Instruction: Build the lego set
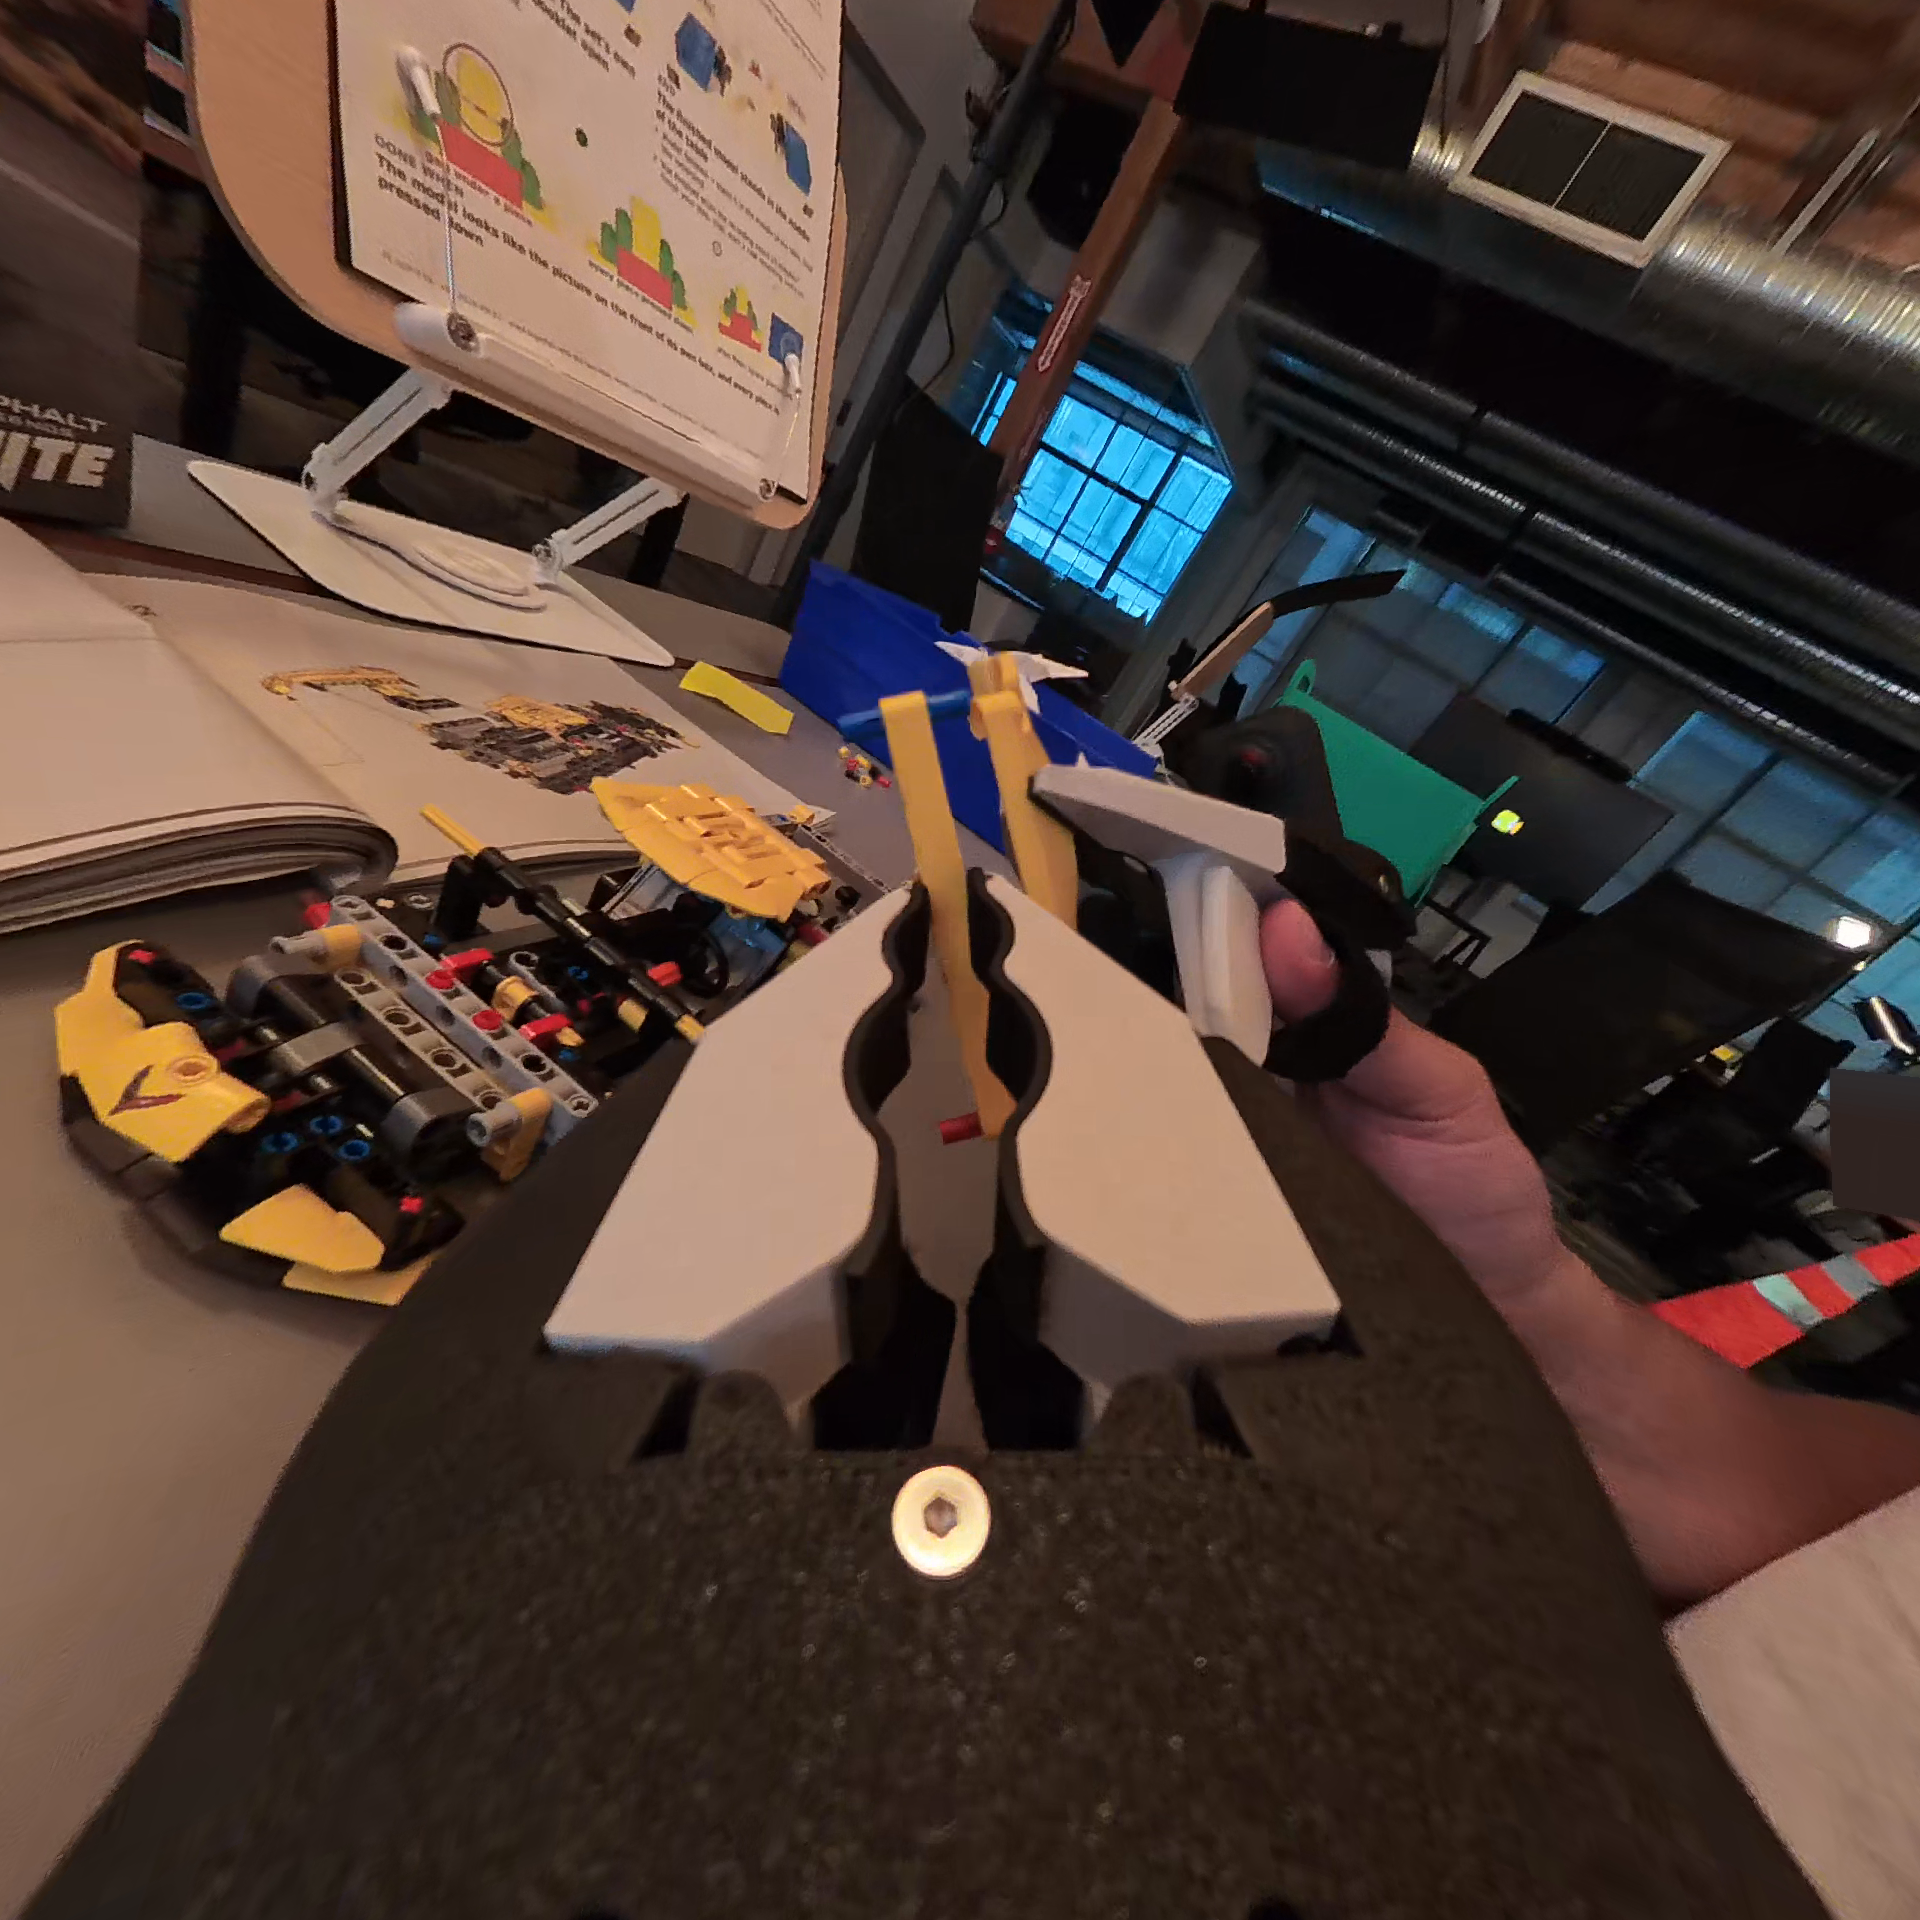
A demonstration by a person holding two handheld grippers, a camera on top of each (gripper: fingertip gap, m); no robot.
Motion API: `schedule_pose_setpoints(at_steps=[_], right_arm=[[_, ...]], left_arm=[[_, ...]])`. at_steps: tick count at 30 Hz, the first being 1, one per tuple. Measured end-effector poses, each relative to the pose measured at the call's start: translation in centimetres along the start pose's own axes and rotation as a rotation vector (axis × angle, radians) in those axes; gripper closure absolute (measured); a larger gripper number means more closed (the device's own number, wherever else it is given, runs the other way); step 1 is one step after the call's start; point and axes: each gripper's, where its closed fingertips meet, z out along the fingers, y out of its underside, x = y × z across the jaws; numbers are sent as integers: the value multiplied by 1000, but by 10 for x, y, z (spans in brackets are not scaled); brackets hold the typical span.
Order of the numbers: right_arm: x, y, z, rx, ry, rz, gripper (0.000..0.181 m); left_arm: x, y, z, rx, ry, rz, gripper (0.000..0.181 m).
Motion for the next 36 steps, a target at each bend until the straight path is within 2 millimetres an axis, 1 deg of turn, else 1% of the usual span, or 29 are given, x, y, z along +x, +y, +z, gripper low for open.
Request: schedule_pose_setpoints(at_steps=[2,3,4,8,10,13,15,17,18,19,20,21,23,24,26,28,30,31,32,33,34,36], right_arm=[[3,-4,-1,28,18,-19,181],[0,-5,0,28,-4,-25,181],[-2,-3,2,15,-22,-18,181],[3,-2,4,7,-10,-12,181],[1,-1,5,1,-21,-16,181],[-4,-1,3,-12,-62,-7,181],[-7,1,0,-24,-110,24,180],[1,3,-6,-61,-79,34,180],[2,3,-11,-83,-76,35,180],[6,6,-18,-158,-54,43,180],[18,19,-28,-298,18,45,180],[35,32,-43,-444,123,11,180],[75,55,-84,-734,393,-115,179],[84,63,-100,-846,461,-172,179],[87,71,-116,-961,519,-191,179],[89,76,-121,-1013,543,-222,179],[90,78,-121,-1017,539,-220,178],[89,76,-119,-999,531,-215,170],[87,71,-113,-962,520,-219,154],[80,62,-102,-895,479,-235,146],[67,49,-84,-784,408,-258,141],[30,23,-49,-542,230,-252,144]], left_arm=[[0,0,0,-1,0,5,174],[-1,0,-1,0,-8,14,174],[-1,1,-1,-4,-14,20,174],[-2,1,-1,-9,-9,20,174],[-1,0,-2,-17,-31,88,174],[4,-1,-5,-51,-89,296,174],[7,-1,-7,-72,-117,399,174],[1,7,-9,-143,-148,430,174],[-4,12,-11,-190,-160,428,174],[-10,15,-15,-236,-184,434,174],[-15,17,-19,-279,-206,451,174],[-18,18,-22,-307,-224,474,174],[-18,18,-27,-341,-247,541,174],[-18,19,-28,-359,-260,586,174],[-15,21,-27,-371,-280,669,174],[-14,25,-23,-385,-294,721,174],[-10,31,-19,-384,-286,721,174],[-7,33,-17,-379,-279,702,174],[-5,35,-15,-375,-273,683,174],[-2,37,-14,-369,-268,671,174],[1,37,-12,-360,-266,678,174],[5,37,-10,-343,-274,726,174]])
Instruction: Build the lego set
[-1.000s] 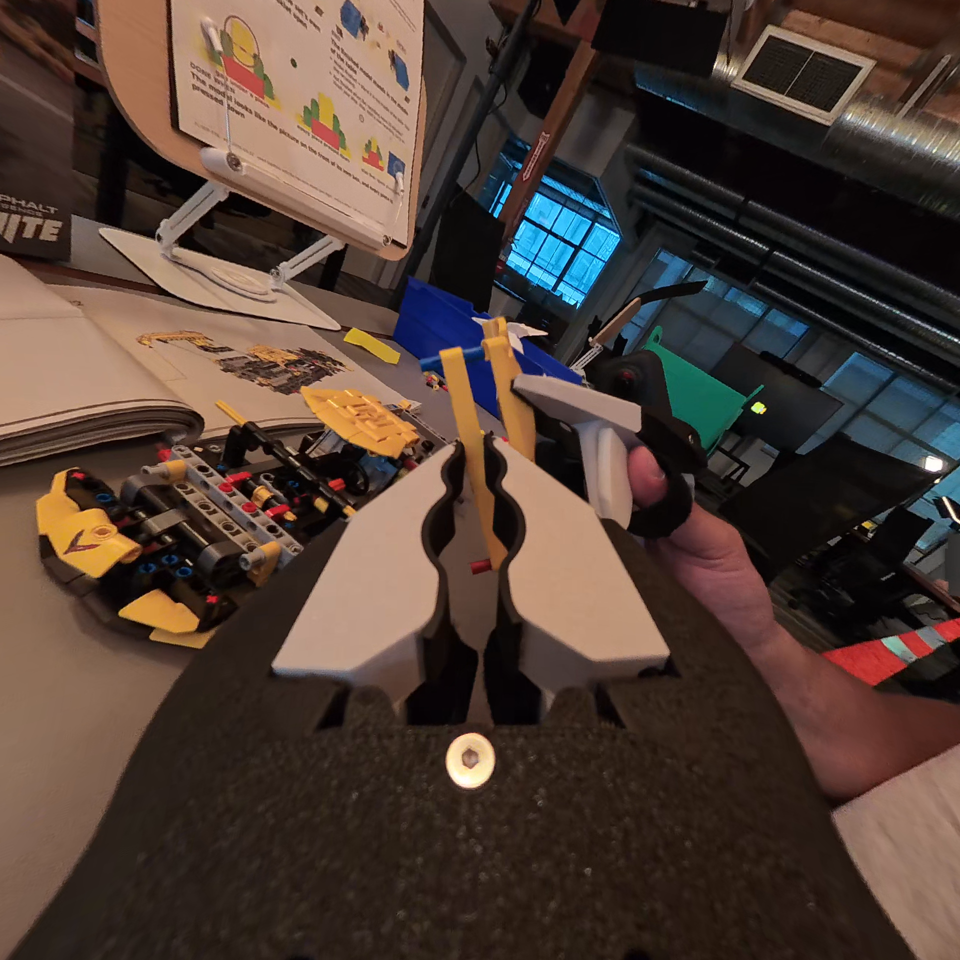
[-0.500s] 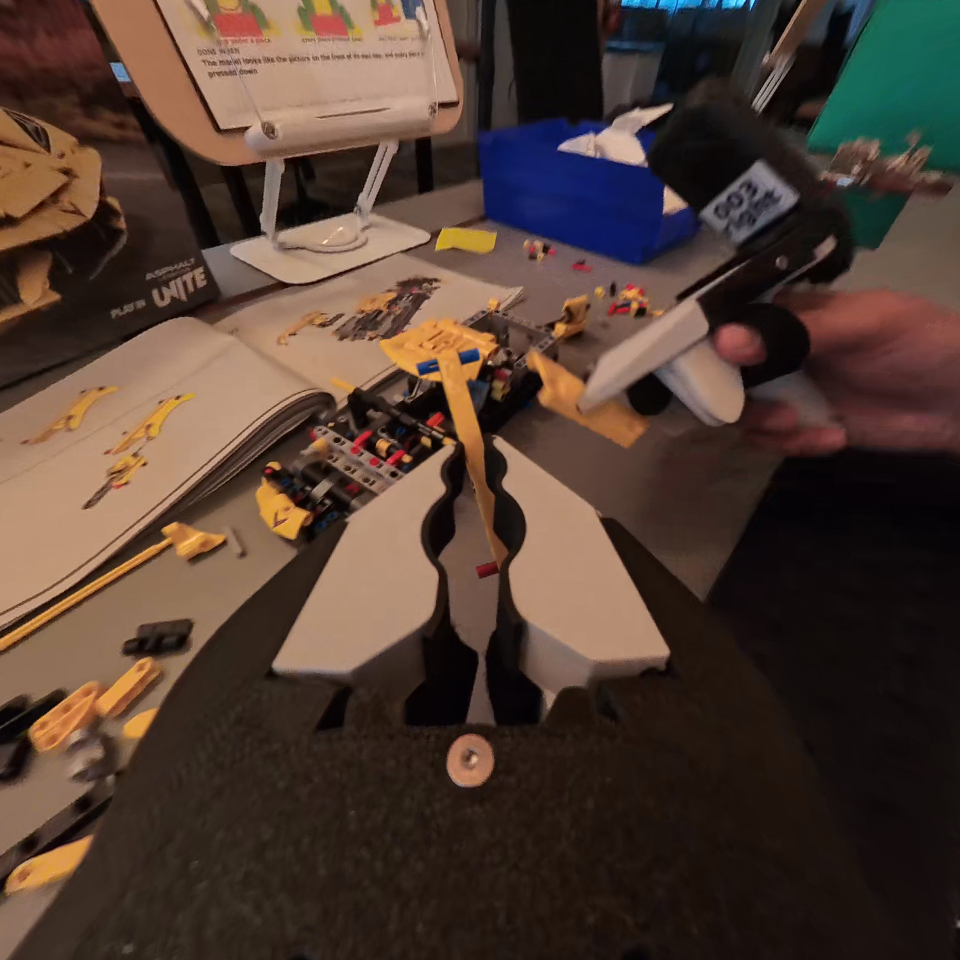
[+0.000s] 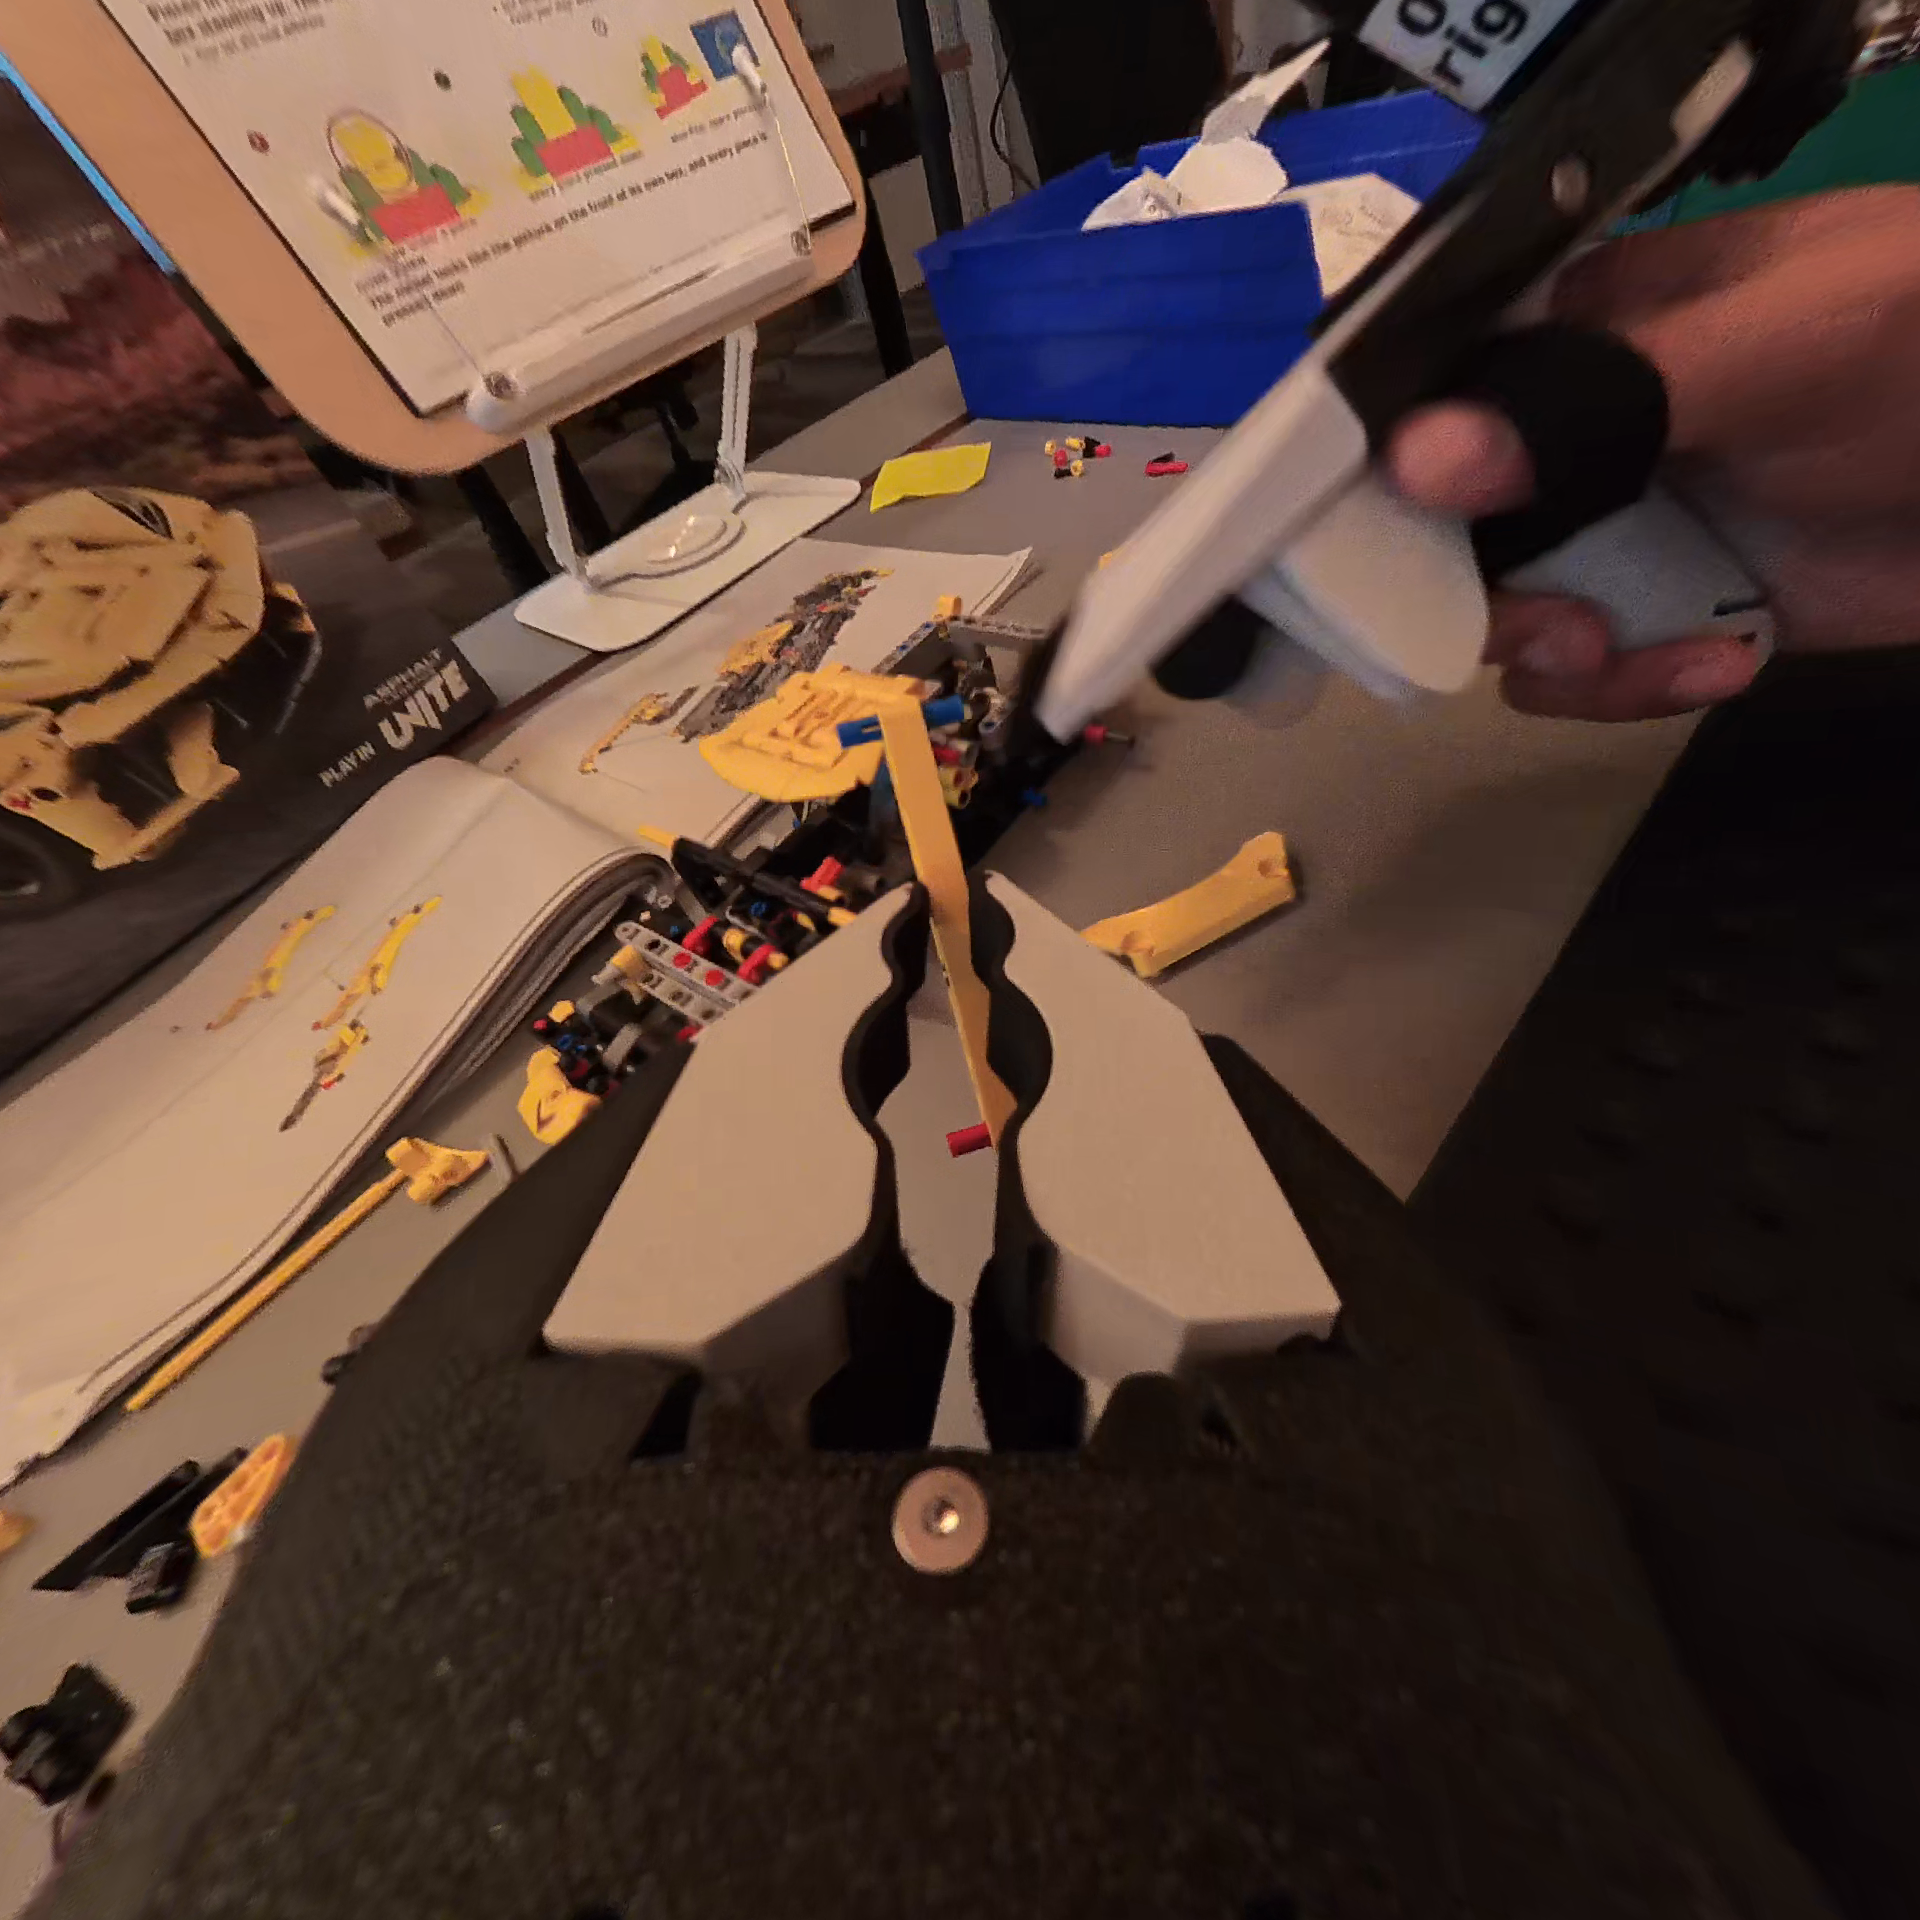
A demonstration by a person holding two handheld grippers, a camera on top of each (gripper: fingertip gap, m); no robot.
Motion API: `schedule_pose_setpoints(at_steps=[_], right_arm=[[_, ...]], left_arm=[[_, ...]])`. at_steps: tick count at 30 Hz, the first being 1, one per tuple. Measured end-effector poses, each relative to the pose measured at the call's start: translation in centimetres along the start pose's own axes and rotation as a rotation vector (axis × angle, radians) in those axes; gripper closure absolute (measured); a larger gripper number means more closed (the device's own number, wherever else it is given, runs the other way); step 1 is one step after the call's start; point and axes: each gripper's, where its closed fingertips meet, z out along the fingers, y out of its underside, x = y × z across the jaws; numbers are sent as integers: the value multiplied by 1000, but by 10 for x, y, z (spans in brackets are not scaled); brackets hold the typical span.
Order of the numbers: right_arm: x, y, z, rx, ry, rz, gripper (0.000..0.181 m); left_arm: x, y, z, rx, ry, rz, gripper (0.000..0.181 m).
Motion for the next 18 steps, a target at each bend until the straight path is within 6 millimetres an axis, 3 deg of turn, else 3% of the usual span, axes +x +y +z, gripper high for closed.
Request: schedule_pose_setpoints(at_steps=[2,6,9,14,18], right_arm=[[-16,-17,6,92,-72,22,146],[-26,-22,13,145,-117,10,175],[-28,-21,11,134,-103,-43,175],[-40,-8,3,-26,-160,-222,175],[-53,0,2,-139,-267,-276,175]], left_arm=[[4,-6,-1,28,-9,15,174],[10,-15,-3,58,-6,-7,174],[14,-16,-3,68,48,-58,173],[21,-10,-8,76,407,-301,149],[39,-28,-27,172,703,-411,149]])
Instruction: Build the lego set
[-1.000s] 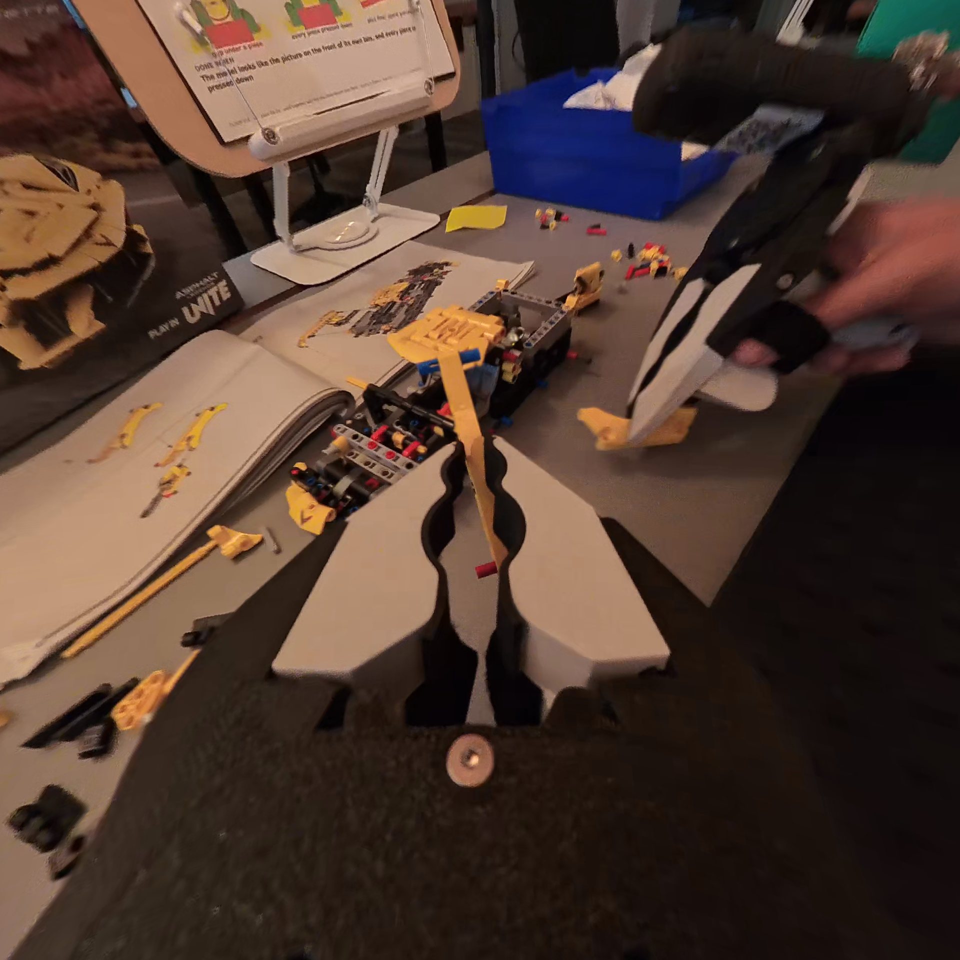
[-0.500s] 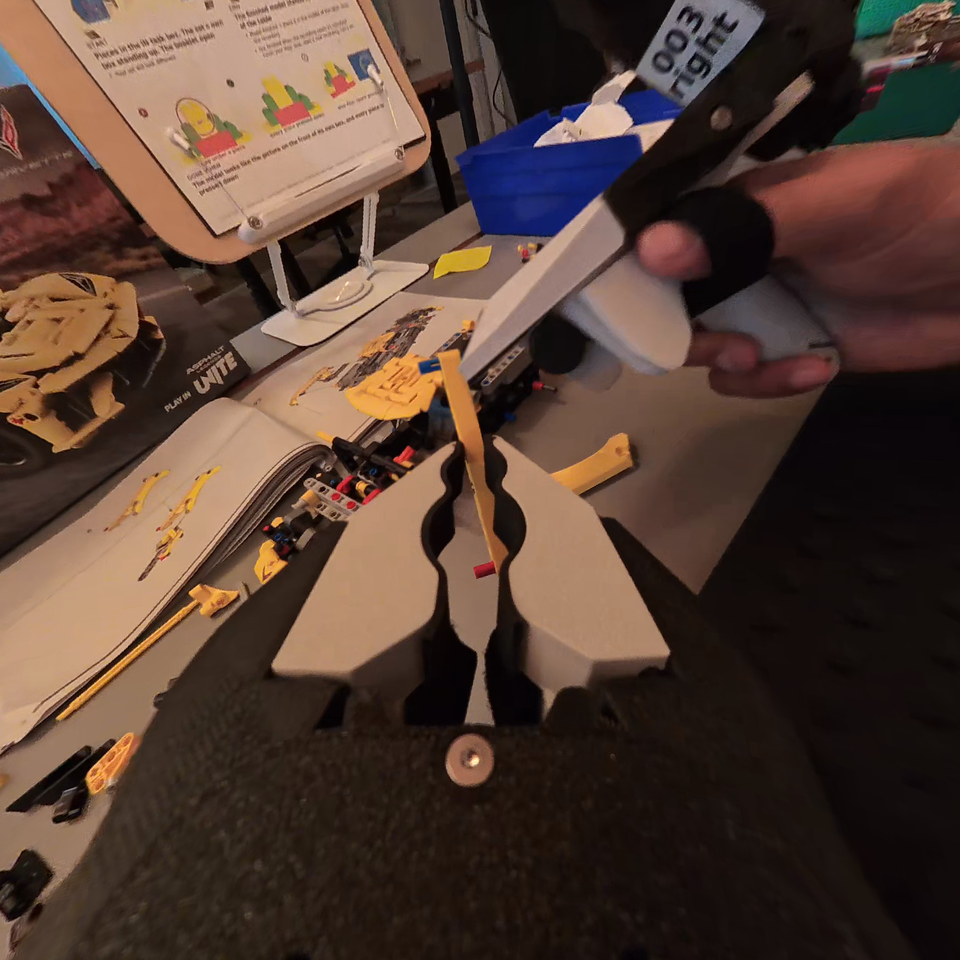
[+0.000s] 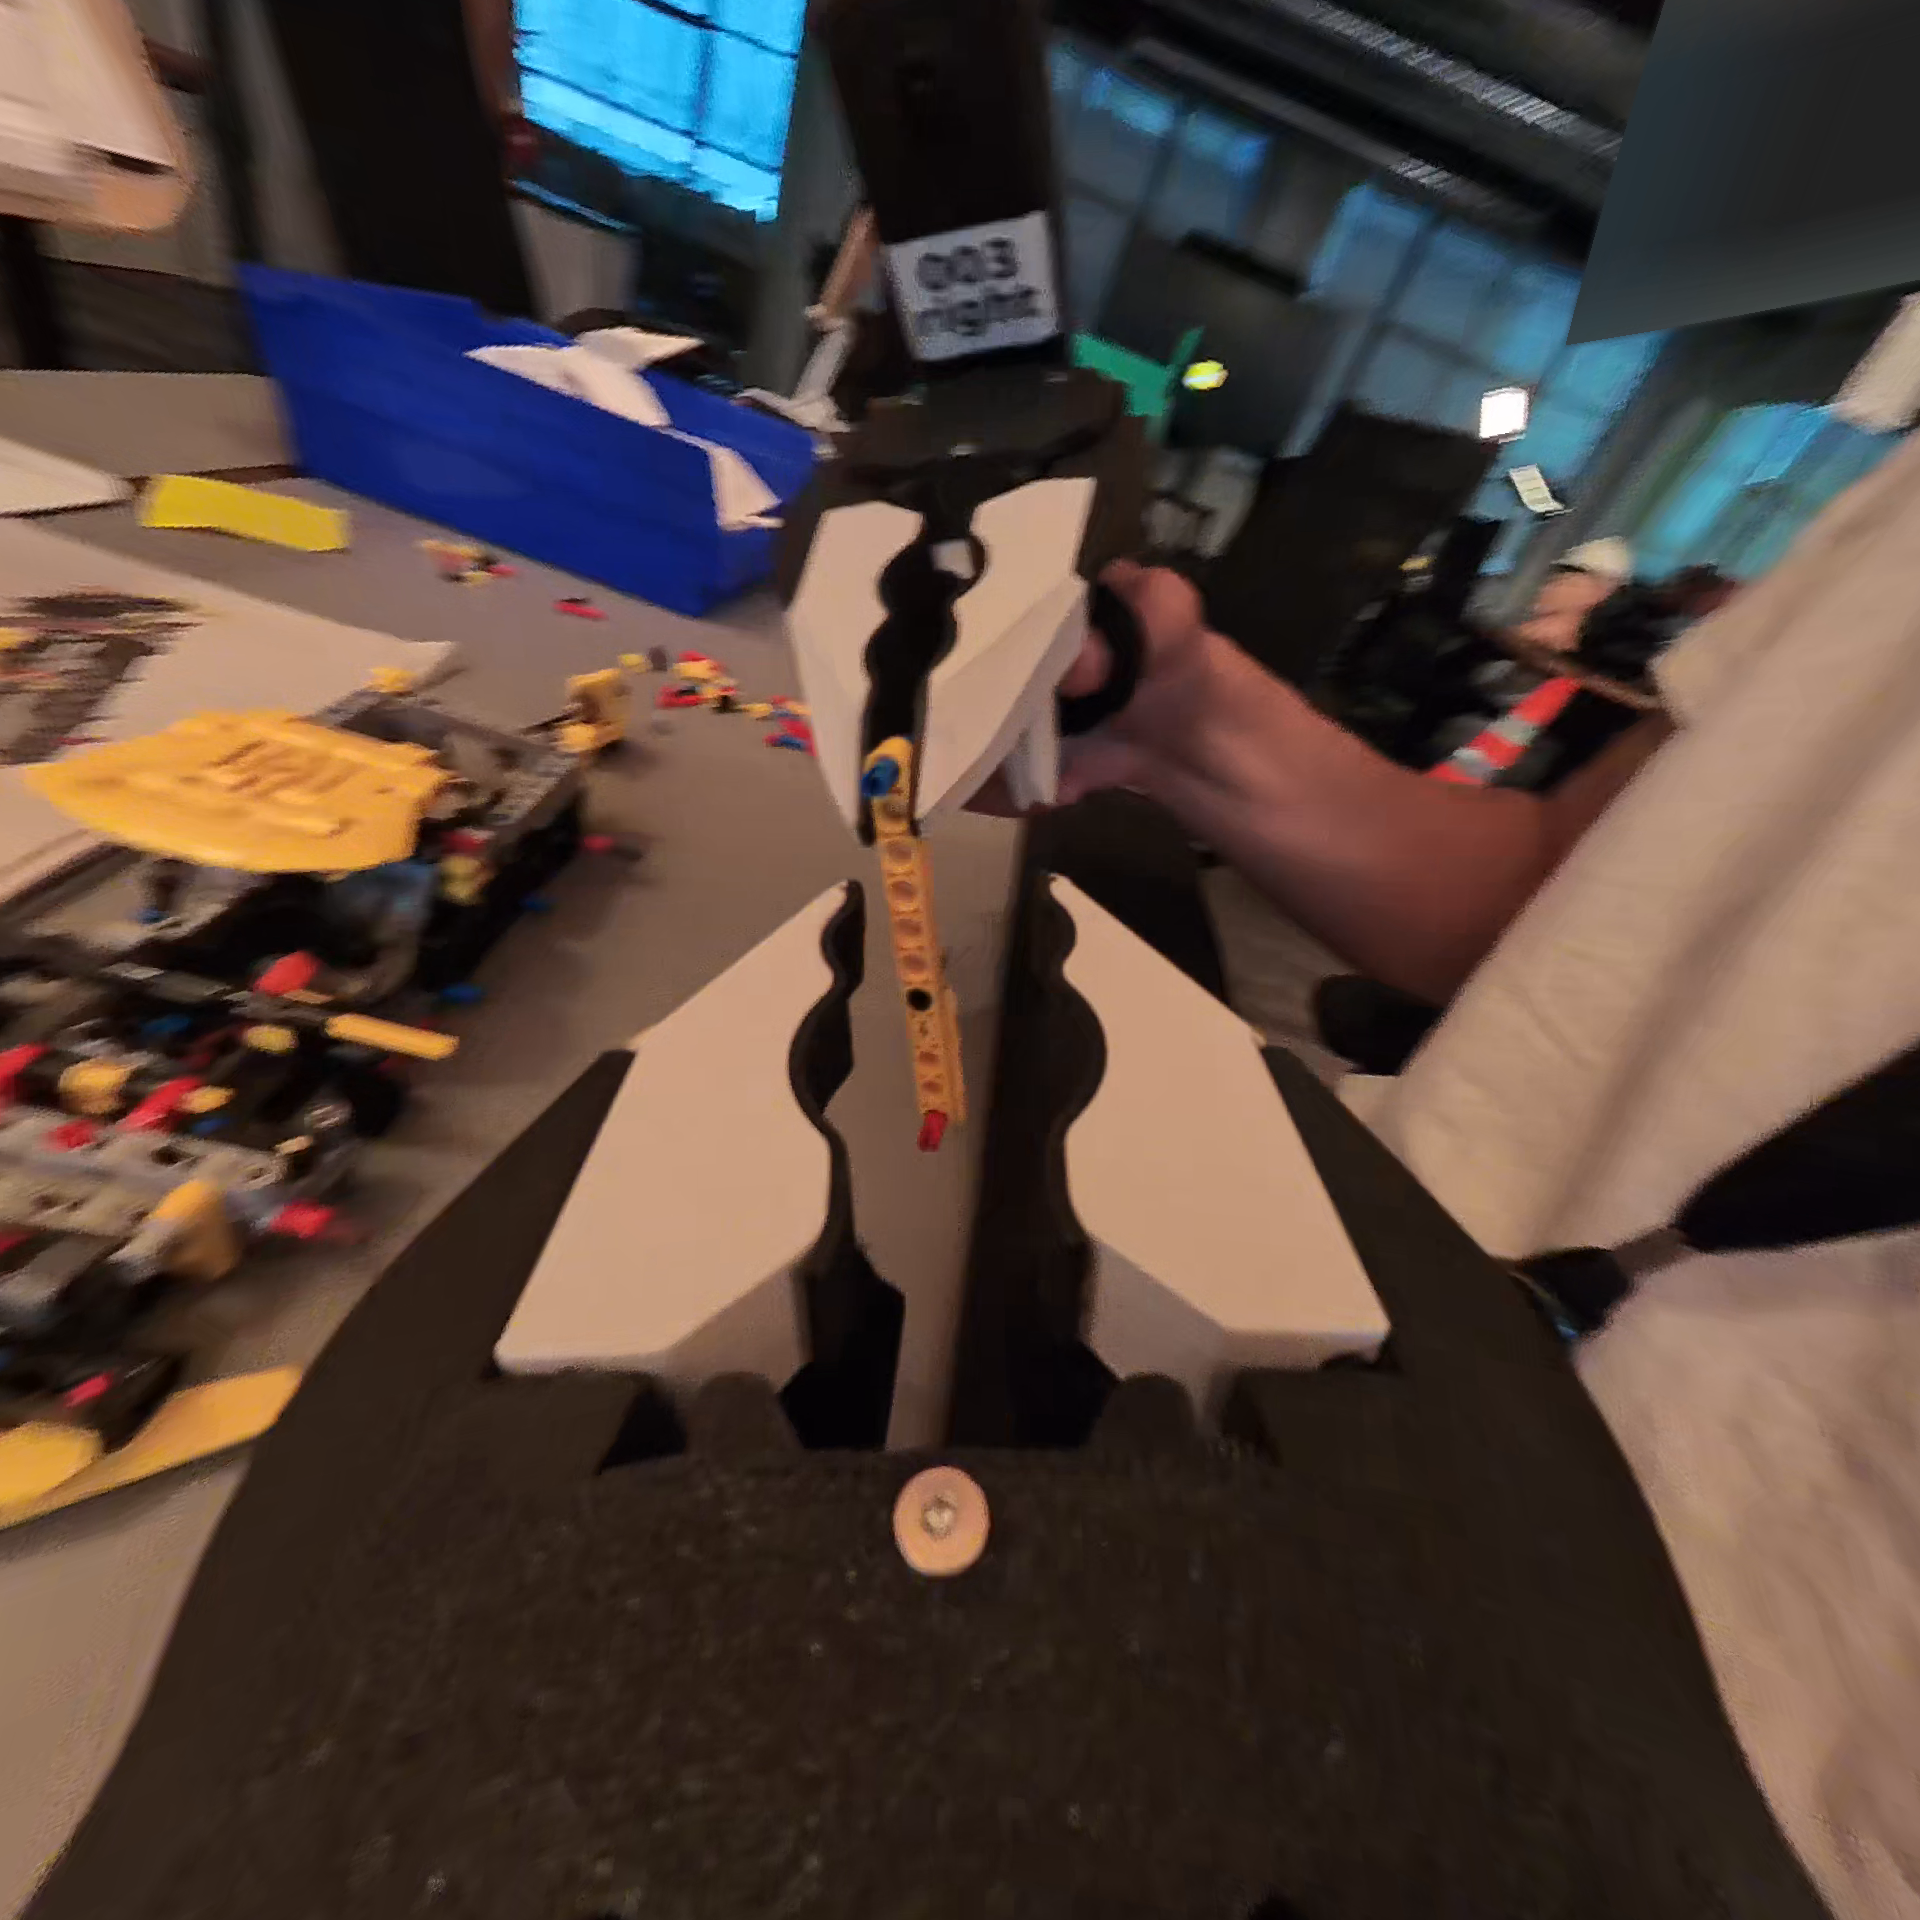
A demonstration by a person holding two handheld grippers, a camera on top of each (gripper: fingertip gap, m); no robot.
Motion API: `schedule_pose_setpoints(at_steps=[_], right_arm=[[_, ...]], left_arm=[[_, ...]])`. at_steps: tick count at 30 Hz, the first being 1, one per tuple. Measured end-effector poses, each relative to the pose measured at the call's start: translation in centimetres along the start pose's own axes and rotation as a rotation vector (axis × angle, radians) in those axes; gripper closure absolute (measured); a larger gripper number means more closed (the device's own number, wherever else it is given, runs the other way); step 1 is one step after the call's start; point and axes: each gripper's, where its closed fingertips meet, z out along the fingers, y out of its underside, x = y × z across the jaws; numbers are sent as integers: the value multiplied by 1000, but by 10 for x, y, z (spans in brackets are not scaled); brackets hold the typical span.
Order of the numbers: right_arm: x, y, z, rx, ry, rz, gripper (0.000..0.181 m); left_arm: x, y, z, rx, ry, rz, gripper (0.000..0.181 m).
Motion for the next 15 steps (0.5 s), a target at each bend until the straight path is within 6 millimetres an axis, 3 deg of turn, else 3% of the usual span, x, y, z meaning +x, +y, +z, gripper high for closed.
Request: schedule_pose_setpoints(at_steps=[3,5,8,12,15], right_arm=[[-14,-6,4,2,-100,-1,175],[-13,-10,4,36,-107,12,175],[-3,-15,0,164,-70,30,155],[-9,2,11,183,-136,117,153],[-13,6,25,178,-136,107,163]], left_arm=[[6,-2,2,24,69,-56,174],[3,-6,-1,59,80,-92,174],[-2,-19,-12,159,80,-139,174],[-11,-28,-21,244,76,-205,174],[-10,-30,-19,249,75,-195,174]])
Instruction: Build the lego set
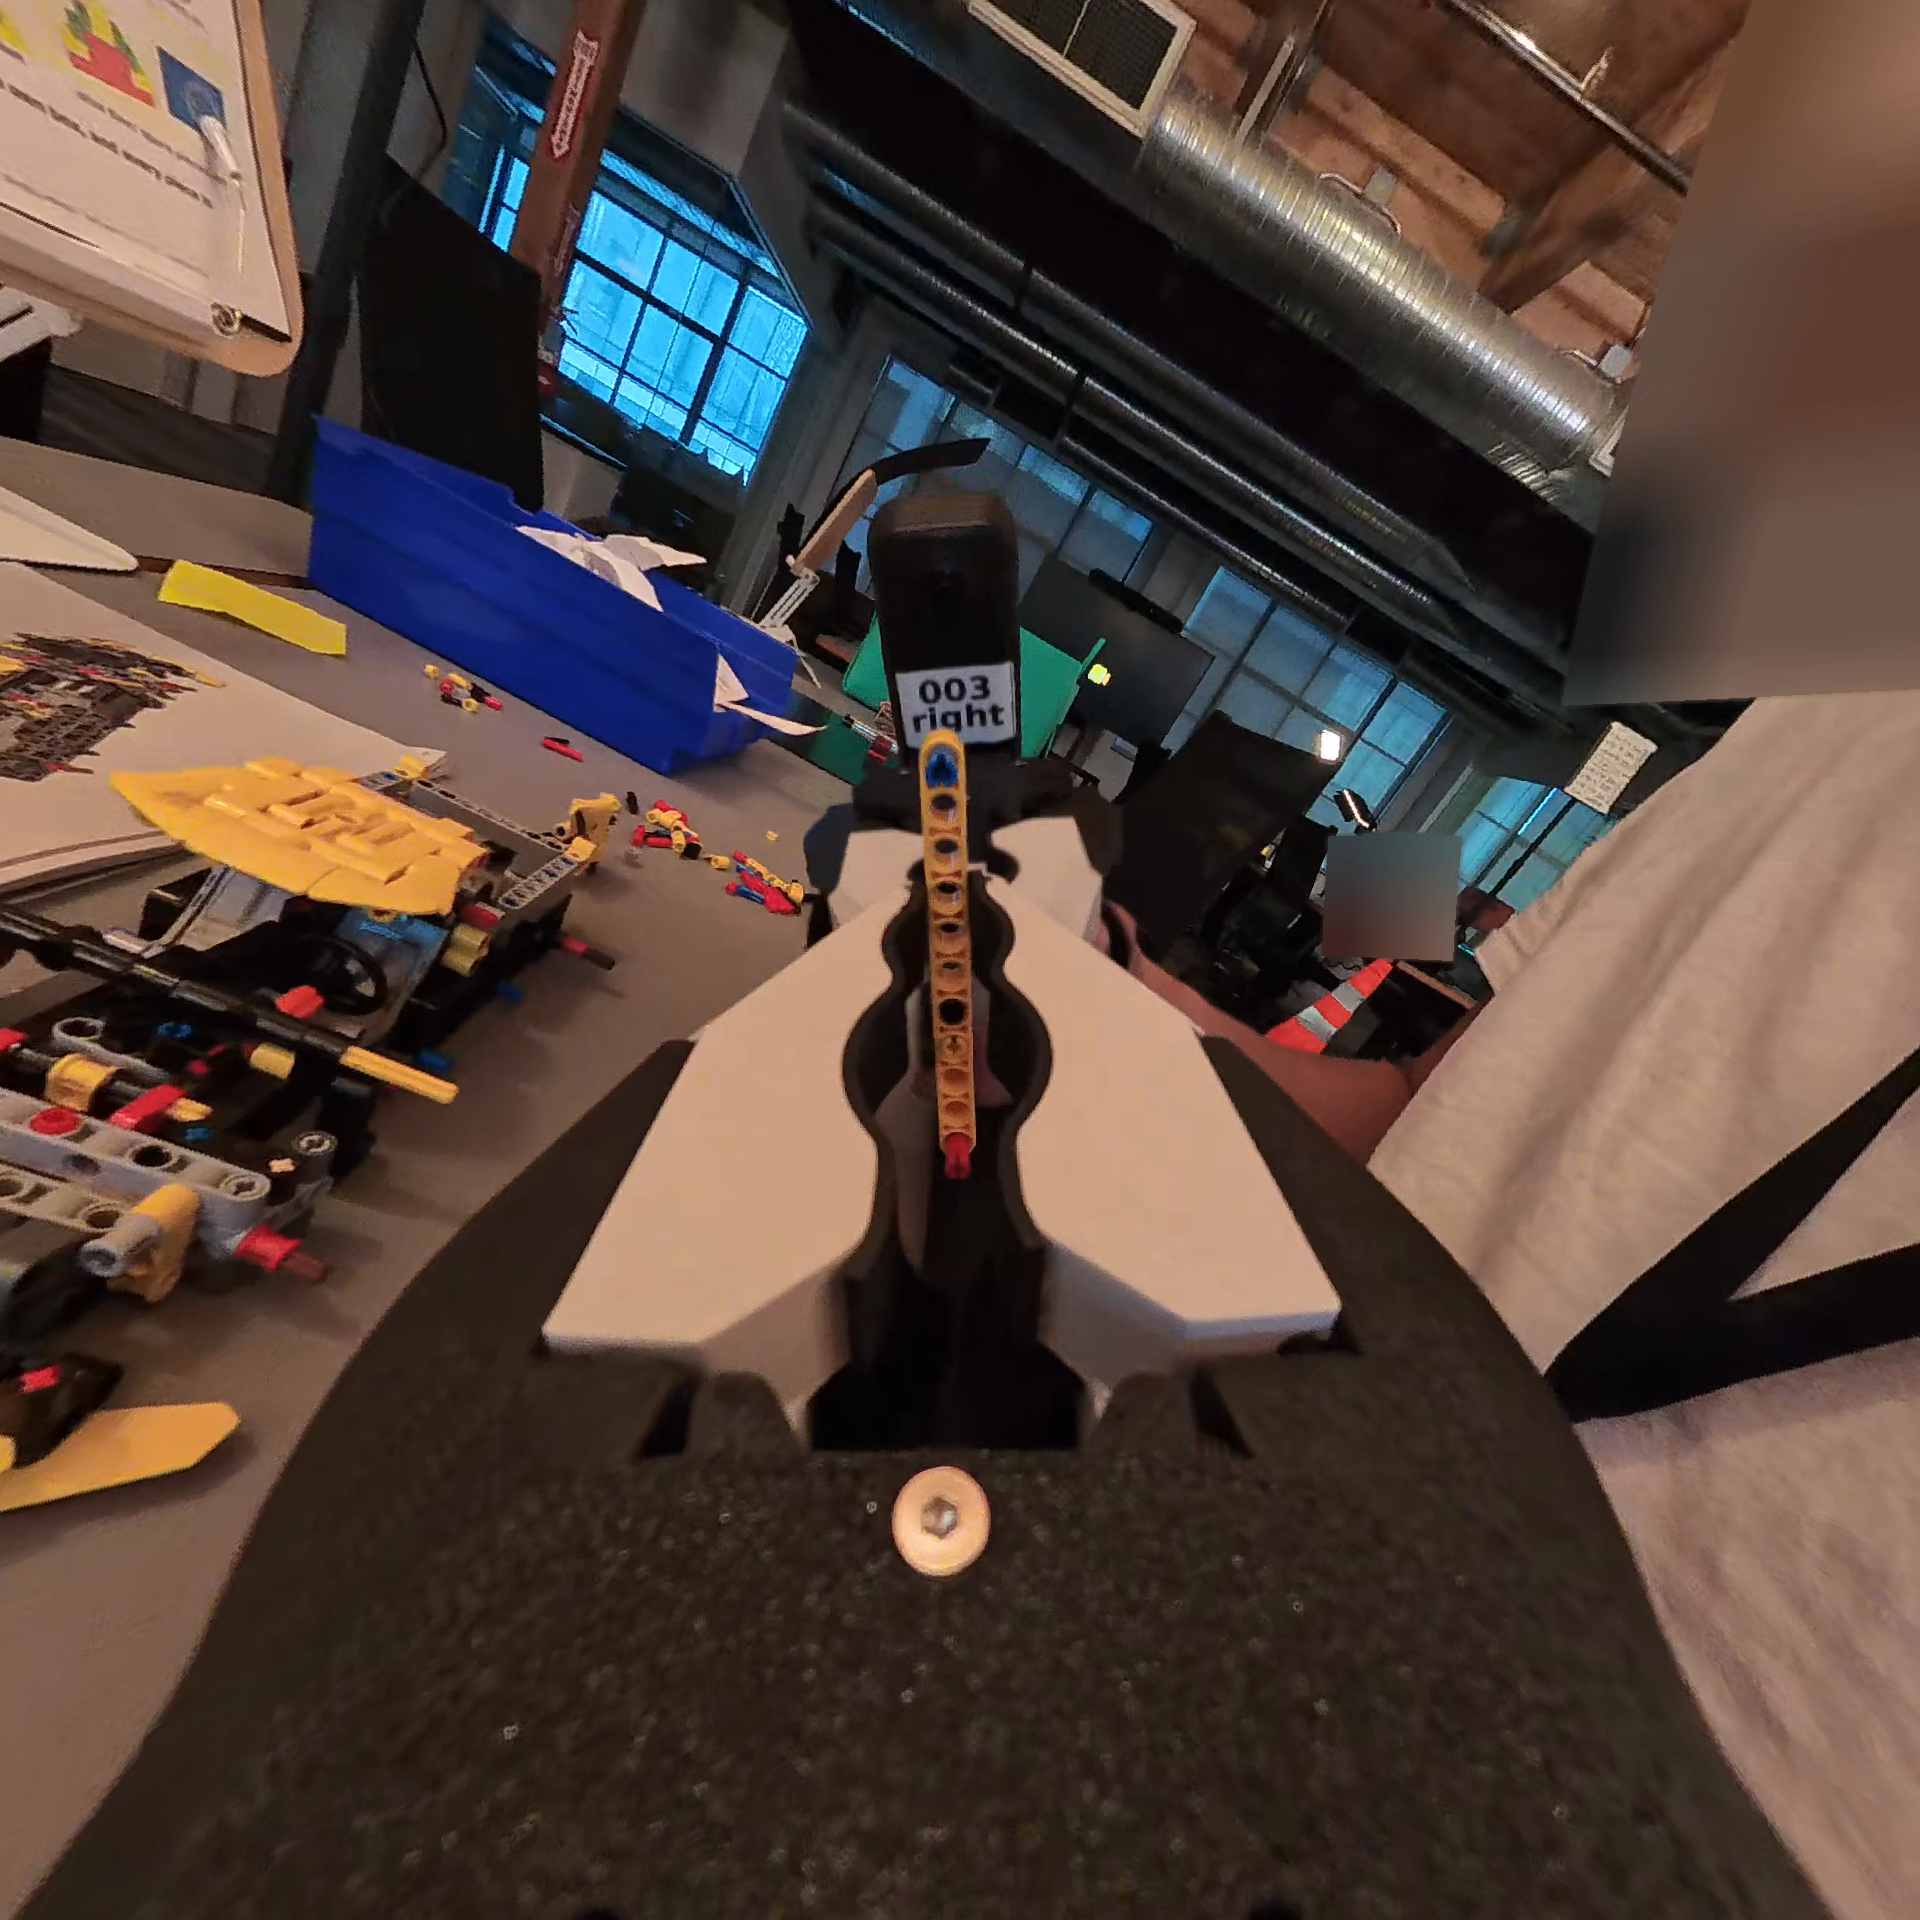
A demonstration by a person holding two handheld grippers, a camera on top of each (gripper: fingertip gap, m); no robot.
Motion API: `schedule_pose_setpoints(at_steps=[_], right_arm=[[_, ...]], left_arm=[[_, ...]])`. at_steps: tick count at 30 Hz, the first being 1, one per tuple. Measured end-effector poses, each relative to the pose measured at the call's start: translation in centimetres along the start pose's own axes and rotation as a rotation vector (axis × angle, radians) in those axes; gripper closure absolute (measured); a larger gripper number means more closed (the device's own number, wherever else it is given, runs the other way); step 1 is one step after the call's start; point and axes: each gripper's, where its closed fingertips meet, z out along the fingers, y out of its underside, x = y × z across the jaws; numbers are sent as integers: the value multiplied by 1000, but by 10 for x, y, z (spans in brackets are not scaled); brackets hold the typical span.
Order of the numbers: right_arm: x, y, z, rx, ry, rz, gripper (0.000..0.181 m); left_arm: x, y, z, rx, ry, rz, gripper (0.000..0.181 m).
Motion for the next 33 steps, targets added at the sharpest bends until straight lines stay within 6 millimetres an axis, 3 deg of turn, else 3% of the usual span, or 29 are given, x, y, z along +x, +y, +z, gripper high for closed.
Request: schedule_pose_setpoints(at_steps=[1,7,21,23,24,26,28,31,33], right_arm=[[3,1,3,-4,21,-4,175],[6,10,6,20,18,48,175],[7,15,10,-20,36,35,175],[12,13,0,-34,97,-56,165],[23,11,-14,-72,190,-108,155],[51,12,-55,-234,445,-229,157],[64,25,-81,-441,578,-280,156],[73,52,-90,-672,620,-200,148],[78,65,-90,-733,615,-186,145]], left_arm=[[0,0,0,2,3,-5,174],[-10,-21,-12,102,-37,-16,171],[-7,-14,-10,57,-33,25,174],[-8,-18,-14,73,-46,45,174],[-11,-21,-17,85,-66,66,174],[-18,-18,-20,46,-123,117,174],[-24,-15,-20,27,-165,140,174],[-25,-16,-19,50,-167,104,174],[-24,-13,-19,34,-160,101,174]])
